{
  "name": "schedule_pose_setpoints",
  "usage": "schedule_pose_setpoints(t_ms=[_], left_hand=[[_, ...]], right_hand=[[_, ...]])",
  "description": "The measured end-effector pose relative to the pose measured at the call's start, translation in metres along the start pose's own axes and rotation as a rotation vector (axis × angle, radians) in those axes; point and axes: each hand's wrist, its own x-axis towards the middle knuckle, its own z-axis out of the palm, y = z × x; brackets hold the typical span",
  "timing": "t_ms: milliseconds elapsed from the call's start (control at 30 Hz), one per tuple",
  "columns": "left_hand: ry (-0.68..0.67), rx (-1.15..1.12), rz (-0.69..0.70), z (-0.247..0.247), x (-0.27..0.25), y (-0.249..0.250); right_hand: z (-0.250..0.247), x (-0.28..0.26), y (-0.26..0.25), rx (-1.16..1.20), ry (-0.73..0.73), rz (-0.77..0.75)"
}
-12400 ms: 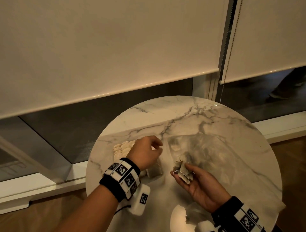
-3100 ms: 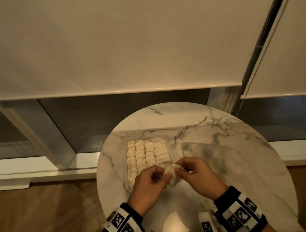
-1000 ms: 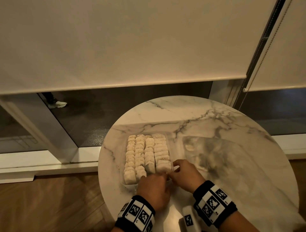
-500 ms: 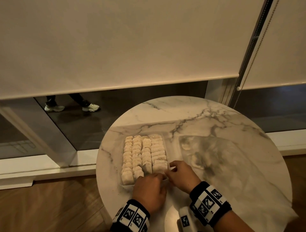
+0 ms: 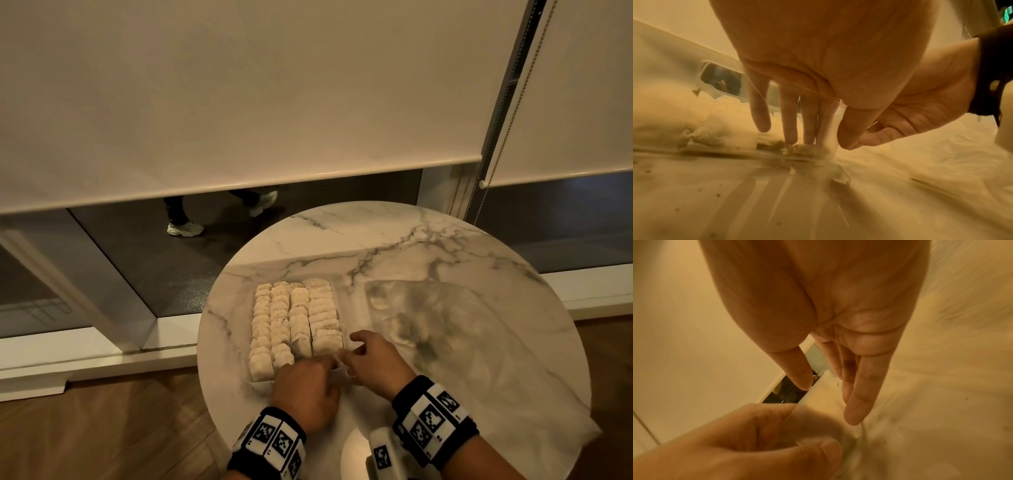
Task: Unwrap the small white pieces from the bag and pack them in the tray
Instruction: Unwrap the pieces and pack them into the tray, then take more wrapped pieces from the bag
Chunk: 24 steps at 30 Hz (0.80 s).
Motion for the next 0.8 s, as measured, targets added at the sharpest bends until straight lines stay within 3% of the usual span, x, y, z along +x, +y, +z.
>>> schedule_pose_setpoints(t_ms=[133,267,433,467,600,733,800], left_hand=[[0.036,-0.030,-0.001,0.000,-0.002,-0.001],[0.096,-0.224,0.006,0.002,-0.005,-0.003],[0.459,-0.366,0.133,-0.008,-0.008,0.026],[0.477,-0.409,0.191,-0.014,-0.010,0.041],[0.298,-0.491,0.419,-0.018,-0.012,0.097],[-0.062,-0.230,0.472,-0.005,-0.007,0.129],[-0.162,-0.119,0.476,0.005,-0.004,0.140]], right_hand=[[-0.015,-0.014,-0.011,0.090,0.023,-0.022],[-0.040,-0.036,-0.025,0.224,0.028,-0.034],[-0.087,-0.057,-0.031,0.425,0.102,-0.042],[-0.096,-0.060,-0.030,0.454,0.134,-0.042],[-0.133,-0.073,-0.021,0.518,0.265,-0.055],[-0.165,-0.092,-0.010,0.518,0.339,-0.068],[-0.178,-0.102,-0.003,0.512,0.355,-0.056]])
